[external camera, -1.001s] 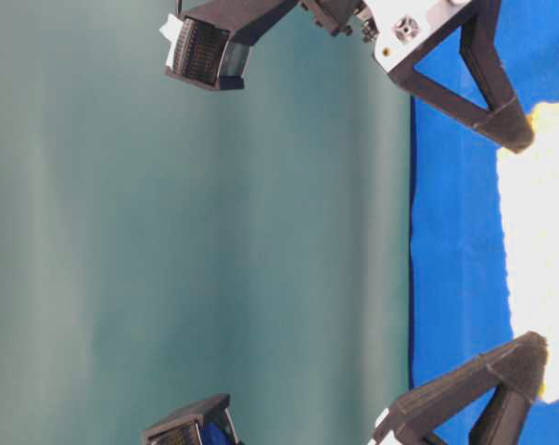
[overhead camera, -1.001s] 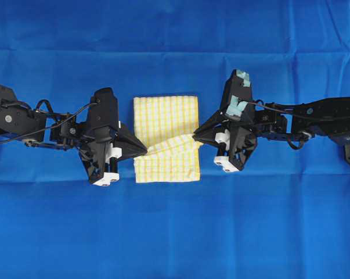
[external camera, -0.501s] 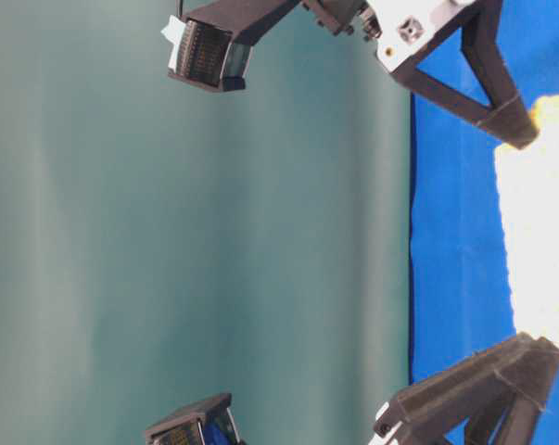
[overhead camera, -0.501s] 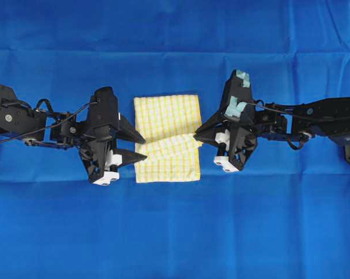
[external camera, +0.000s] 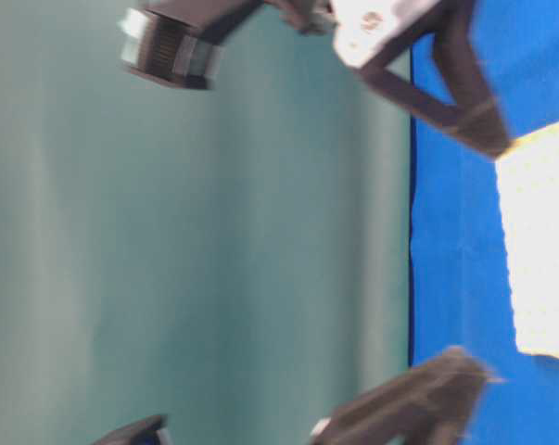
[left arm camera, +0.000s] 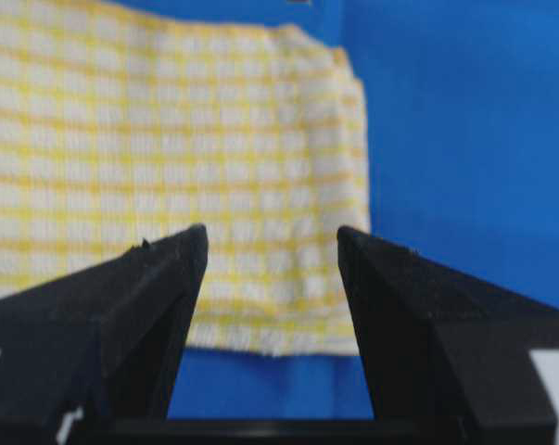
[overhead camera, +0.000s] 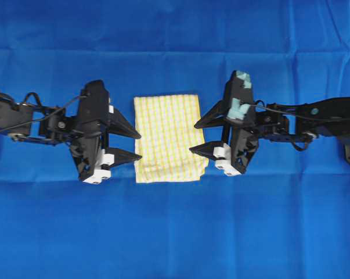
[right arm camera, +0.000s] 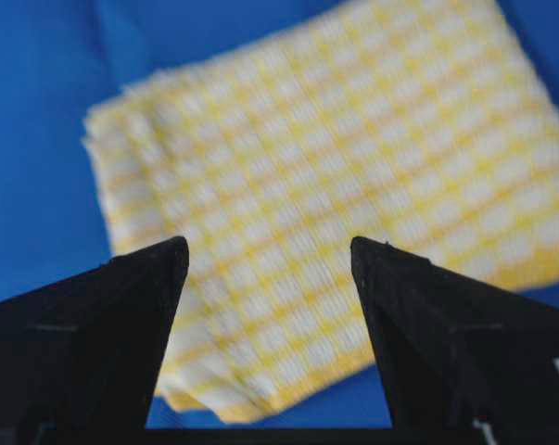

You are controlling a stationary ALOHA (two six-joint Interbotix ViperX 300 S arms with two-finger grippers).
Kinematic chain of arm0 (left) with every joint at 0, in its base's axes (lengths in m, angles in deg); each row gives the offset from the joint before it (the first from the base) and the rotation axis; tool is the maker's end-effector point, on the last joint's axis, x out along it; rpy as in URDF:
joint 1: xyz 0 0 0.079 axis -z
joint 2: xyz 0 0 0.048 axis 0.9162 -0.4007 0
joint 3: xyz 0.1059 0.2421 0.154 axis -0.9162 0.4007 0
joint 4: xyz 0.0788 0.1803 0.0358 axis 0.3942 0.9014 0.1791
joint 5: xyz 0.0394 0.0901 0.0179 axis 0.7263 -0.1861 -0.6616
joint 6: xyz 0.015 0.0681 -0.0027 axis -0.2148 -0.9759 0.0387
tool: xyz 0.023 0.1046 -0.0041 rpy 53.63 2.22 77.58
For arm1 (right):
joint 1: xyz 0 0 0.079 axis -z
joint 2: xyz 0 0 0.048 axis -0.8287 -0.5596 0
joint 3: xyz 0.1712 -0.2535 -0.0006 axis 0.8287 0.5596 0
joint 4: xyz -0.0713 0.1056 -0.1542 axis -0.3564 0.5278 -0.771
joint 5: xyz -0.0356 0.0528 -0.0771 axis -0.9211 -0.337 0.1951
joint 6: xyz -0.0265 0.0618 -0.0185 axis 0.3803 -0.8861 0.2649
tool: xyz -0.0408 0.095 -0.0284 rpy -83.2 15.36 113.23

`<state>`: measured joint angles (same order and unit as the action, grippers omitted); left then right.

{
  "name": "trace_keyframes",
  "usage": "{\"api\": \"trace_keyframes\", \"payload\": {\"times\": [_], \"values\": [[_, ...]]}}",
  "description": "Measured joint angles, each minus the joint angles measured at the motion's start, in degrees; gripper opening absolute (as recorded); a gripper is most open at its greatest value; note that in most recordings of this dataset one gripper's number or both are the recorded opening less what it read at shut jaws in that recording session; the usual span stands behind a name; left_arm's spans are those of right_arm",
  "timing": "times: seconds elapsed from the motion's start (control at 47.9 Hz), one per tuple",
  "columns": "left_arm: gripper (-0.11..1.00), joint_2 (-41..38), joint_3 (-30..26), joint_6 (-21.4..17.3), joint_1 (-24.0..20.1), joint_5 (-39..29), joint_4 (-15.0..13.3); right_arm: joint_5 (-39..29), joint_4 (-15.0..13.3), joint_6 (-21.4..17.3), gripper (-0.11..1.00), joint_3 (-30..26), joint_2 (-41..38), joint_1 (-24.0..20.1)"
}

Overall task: Fold the yellow towel.
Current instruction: 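Open both grippers and pull them away from the folded towel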

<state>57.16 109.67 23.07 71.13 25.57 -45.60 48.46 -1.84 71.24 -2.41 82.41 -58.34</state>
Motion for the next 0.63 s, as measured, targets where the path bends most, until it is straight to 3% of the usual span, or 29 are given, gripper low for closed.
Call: {"api": "trace_keyframes", "payload": {"times": [0.355, 0.626], "values": [[0.50, 13.10, 5.10, -2.90, -0.62, -0.70, 0.18, -6.24, -9.40, 0.18, 0.70, 1.05, 14.94, 0.35], [0.50, 26.10, 11.78, -4.13, -1.41, -0.70, 0.18, -11.87, -15.21, 0.09, 0.70, 6.42, 29.53, 2.72]]}}
